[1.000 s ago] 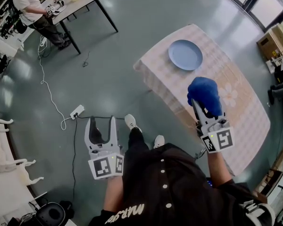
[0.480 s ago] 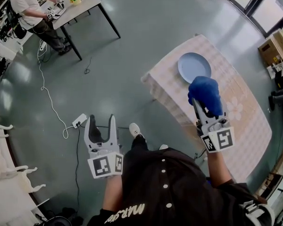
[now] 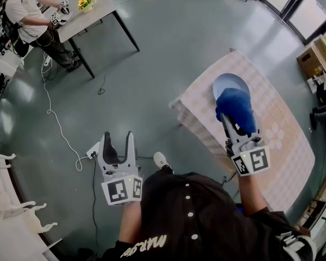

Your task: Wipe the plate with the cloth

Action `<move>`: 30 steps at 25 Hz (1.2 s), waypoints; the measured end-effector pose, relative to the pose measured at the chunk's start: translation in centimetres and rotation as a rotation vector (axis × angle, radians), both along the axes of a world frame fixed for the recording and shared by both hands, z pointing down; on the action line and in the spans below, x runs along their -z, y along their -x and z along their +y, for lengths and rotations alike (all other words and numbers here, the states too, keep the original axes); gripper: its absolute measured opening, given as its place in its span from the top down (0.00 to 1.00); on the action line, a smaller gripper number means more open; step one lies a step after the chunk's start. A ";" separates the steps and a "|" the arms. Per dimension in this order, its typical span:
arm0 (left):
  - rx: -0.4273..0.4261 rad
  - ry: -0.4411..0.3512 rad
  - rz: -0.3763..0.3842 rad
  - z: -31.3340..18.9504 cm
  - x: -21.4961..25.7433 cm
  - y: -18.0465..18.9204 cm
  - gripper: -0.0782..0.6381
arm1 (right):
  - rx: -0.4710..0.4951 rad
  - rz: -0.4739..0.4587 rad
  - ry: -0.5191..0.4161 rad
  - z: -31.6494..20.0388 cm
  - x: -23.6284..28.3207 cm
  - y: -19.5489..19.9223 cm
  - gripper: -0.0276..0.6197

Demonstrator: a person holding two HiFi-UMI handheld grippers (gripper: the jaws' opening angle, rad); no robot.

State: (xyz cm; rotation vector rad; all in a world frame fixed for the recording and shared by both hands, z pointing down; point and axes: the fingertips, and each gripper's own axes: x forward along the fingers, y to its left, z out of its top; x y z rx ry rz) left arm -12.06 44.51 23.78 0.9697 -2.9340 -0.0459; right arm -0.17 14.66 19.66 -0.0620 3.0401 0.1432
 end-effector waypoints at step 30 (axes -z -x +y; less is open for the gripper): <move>-0.429 0.055 -0.030 -10.9 -1.4 12.2 0.49 | -0.458 0.020 0.040 -5.4 -3.5 0.5 0.60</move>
